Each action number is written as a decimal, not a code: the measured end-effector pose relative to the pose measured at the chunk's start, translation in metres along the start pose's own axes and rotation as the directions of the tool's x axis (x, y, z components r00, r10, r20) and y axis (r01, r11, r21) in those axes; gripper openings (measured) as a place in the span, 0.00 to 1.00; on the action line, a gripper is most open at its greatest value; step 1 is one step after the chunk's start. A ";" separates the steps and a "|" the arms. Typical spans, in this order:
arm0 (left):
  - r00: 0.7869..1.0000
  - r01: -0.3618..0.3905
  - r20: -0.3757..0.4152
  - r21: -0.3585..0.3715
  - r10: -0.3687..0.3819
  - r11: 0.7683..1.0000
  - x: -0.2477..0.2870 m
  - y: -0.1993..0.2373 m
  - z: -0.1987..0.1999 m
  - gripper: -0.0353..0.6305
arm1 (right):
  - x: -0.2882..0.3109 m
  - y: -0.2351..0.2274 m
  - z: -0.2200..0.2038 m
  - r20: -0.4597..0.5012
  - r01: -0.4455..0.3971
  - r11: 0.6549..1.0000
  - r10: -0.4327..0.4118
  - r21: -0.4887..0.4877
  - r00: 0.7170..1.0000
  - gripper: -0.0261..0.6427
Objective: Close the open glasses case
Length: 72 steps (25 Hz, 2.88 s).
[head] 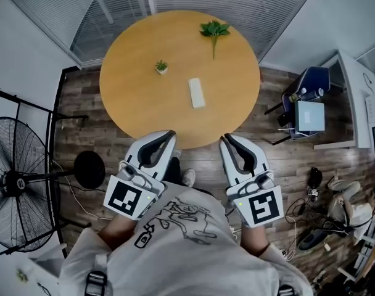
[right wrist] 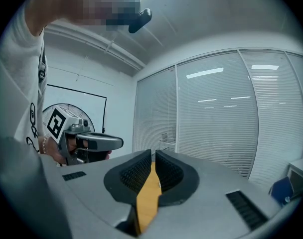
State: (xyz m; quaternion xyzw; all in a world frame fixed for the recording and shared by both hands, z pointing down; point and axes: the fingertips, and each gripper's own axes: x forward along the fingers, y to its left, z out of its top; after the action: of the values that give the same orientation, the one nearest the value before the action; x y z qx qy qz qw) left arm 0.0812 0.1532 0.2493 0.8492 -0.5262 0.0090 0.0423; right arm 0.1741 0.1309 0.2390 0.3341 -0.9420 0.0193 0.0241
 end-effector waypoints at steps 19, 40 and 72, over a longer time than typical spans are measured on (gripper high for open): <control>0.999 0.035 0.024 -0.001 -0.035 0.999 0.049 0.058 0.012 0.08 | 0.068 -0.029 0.009 0.005 0.026 1.000 -0.026 -0.016 1.000 0.09; 0.995 0.095 0.026 -0.016 -0.095 0.995 0.115 0.144 0.019 0.08 | 0.165 -0.070 0.014 -0.015 0.069 0.997 -0.070 -0.029 0.997 0.08; 0.978 0.200 0.073 -0.068 -0.195 0.977 0.157 0.240 -0.010 0.08 | 0.268 -0.077 -0.016 -0.085 0.147 0.986 -0.154 -0.083 0.984 0.08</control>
State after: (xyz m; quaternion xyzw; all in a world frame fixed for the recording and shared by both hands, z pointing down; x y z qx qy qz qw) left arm -0.0630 -0.0919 0.2836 0.8949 -0.4405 -0.0433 0.0576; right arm 0.0156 -0.0966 0.2717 0.4018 -0.9121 -0.0036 0.0813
